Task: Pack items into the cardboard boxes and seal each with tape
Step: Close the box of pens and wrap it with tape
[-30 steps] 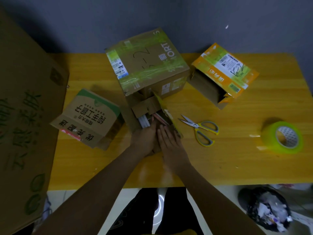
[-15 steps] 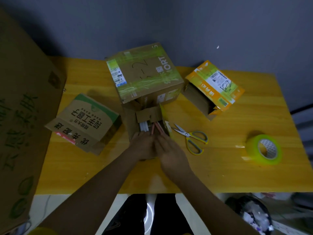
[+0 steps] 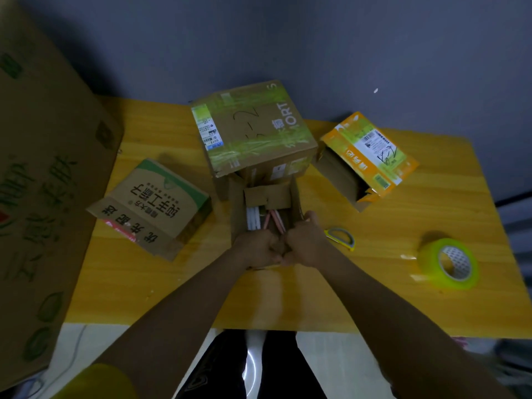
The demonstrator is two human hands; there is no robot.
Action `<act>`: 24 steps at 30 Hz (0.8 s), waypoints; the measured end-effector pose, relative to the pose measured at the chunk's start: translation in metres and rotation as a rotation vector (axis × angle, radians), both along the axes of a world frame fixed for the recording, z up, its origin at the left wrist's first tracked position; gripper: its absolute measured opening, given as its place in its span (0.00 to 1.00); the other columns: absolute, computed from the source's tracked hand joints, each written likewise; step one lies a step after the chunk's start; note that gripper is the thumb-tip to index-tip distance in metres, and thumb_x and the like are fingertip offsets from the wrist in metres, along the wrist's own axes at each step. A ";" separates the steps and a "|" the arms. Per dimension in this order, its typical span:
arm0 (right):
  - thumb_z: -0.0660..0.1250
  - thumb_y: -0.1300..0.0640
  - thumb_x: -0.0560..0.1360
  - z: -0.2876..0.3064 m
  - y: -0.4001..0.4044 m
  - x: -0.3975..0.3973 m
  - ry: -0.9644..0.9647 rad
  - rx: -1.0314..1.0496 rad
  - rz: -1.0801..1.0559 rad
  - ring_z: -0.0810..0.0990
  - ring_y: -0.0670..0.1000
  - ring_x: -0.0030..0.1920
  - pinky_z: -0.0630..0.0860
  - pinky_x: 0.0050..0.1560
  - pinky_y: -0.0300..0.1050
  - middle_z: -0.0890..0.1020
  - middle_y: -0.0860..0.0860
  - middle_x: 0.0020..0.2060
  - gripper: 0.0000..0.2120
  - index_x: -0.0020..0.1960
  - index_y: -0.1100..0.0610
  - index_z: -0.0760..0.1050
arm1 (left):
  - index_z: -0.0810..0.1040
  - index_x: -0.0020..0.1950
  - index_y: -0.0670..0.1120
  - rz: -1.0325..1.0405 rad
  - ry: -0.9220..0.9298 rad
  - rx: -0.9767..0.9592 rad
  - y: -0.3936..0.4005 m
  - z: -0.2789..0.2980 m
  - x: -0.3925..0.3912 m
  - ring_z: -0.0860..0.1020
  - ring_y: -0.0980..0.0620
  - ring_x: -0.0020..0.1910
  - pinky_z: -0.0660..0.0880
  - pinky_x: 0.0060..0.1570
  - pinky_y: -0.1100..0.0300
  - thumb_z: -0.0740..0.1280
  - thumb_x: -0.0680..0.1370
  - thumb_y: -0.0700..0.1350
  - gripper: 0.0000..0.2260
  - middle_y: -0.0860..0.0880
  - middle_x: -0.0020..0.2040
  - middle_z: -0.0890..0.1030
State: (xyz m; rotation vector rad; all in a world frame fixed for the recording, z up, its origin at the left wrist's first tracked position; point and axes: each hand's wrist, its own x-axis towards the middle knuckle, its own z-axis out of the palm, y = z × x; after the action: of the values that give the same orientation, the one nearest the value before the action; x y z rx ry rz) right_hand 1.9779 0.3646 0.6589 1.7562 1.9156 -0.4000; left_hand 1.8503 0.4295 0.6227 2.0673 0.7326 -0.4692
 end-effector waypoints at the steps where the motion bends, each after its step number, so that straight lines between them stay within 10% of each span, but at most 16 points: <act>1: 0.63 0.41 0.75 0.000 -0.004 0.001 0.033 0.005 0.005 0.77 0.55 0.49 0.55 0.59 0.54 0.69 0.51 0.31 0.15 0.46 0.53 0.77 | 0.73 0.35 0.48 -0.026 0.032 0.006 0.001 0.004 -0.001 0.68 0.49 0.31 0.65 0.34 0.56 0.66 0.79 0.48 0.13 0.45 0.32 0.71; 4: 0.59 0.41 0.78 -0.005 -0.014 0.000 0.136 0.026 0.002 0.78 0.55 0.47 0.51 0.53 0.53 0.76 0.50 0.36 0.18 0.49 0.53 0.79 | 0.61 0.33 0.48 -0.102 0.118 -0.053 0.005 0.017 -0.003 0.58 0.51 0.28 0.60 0.33 0.58 0.63 0.81 0.47 0.19 0.47 0.30 0.59; 9: 0.58 0.47 0.80 -0.009 -0.025 -0.011 0.229 -0.050 -0.041 0.75 0.56 0.53 0.51 0.59 0.55 0.80 0.53 0.45 0.16 0.52 0.57 0.78 | 0.67 0.39 0.47 -0.214 0.252 -0.133 0.004 0.031 -0.007 0.63 0.48 0.33 0.64 0.40 0.53 0.57 0.83 0.49 0.14 0.46 0.37 0.67; 14: 0.53 0.43 0.75 0.017 -0.029 -0.017 0.396 -0.038 -0.078 0.75 0.57 0.51 0.61 0.47 0.48 0.78 0.54 0.44 0.19 0.49 0.54 0.77 | 0.69 0.50 0.48 -0.437 0.336 0.107 0.006 0.035 -0.015 0.59 0.50 0.30 0.63 0.39 0.53 0.56 0.84 0.43 0.05 0.45 0.37 0.66; 17: 0.48 0.45 0.75 0.034 -0.027 -0.009 0.260 0.165 -0.044 0.68 0.53 0.63 0.62 0.57 0.54 0.77 0.50 0.54 0.23 0.53 0.52 0.78 | 0.68 0.43 0.46 -0.522 0.468 0.327 0.010 0.047 -0.018 0.60 0.51 0.29 0.63 0.38 0.55 0.56 0.83 0.38 0.10 0.47 0.32 0.62; 20: 0.58 0.53 0.77 0.037 -0.027 -0.002 0.006 -0.056 -0.012 0.68 0.54 0.66 0.60 0.62 0.56 0.75 0.52 0.59 0.14 0.60 0.54 0.74 | 0.64 0.36 0.48 -0.576 0.512 0.560 0.014 0.055 -0.022 0.73 0.48 0.47 0.67 0.58 0.50 0.55 0.84 0.39 0.16 0.48 0.36 0.66; 24: 0.57 0.60 0.79 0.027 -0.041 -0.021 0.057 0.050 -0.073 0.78 0.58 0.58 0.72 0.52 0.51 0.79 0.57 0.57 0.16 0.65 0.55 0.73 | 0.79 0.55 0.47 -0.560 0.421 0.907 0.022 0.061 -0.029 0.71 0.45 0.62 0.45 0.75 0.44 0.59 0.82 0.44 0.10 0.47 0.56 0.77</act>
State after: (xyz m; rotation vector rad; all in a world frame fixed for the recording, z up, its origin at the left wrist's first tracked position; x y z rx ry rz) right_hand 1.9565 0.3231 0.6858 1.8698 1.9208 -0.4366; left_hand 1.8211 0.4520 0.6839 3.1040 0.6539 -1.0488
